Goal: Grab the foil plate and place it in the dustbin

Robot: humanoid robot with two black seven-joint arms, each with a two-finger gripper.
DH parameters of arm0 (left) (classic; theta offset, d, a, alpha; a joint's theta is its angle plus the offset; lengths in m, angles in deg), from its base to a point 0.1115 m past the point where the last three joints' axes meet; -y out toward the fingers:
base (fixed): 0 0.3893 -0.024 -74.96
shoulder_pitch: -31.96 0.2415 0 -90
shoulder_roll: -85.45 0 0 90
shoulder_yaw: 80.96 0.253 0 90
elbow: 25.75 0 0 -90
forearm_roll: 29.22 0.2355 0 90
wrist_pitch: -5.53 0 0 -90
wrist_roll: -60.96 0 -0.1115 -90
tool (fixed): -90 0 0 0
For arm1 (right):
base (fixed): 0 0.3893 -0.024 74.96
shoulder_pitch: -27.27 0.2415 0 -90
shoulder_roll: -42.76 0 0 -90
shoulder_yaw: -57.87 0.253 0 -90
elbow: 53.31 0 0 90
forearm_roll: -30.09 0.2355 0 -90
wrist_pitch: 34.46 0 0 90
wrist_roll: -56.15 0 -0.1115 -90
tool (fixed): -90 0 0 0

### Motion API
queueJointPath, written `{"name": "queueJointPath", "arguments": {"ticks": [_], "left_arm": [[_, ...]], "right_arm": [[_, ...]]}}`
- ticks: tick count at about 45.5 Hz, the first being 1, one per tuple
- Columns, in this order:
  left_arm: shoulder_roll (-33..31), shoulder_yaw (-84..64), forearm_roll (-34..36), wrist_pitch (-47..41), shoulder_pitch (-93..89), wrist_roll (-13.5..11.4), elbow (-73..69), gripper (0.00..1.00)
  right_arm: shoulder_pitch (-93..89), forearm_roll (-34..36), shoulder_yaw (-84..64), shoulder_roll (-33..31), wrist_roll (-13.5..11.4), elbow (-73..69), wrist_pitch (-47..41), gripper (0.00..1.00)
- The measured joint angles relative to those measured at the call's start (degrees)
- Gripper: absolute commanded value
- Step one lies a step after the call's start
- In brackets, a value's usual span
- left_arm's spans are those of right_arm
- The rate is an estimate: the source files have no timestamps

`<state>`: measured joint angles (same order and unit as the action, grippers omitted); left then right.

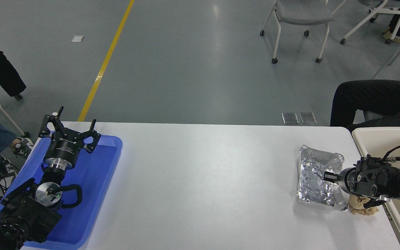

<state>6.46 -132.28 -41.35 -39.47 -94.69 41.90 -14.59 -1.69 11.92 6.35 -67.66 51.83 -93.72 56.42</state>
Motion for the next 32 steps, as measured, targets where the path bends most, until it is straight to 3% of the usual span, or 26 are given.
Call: {"name": "queueJointPath", "arguments": {"ticks": [32], "left_arm": [[-0.02,0.00,0.03,0.00,-0.01,0.09,0.00,1.00]], "right_arm": [[25.35,-2.83,-11.35,-11.09,0.55,-24.09,-0.42,0.00]]}}
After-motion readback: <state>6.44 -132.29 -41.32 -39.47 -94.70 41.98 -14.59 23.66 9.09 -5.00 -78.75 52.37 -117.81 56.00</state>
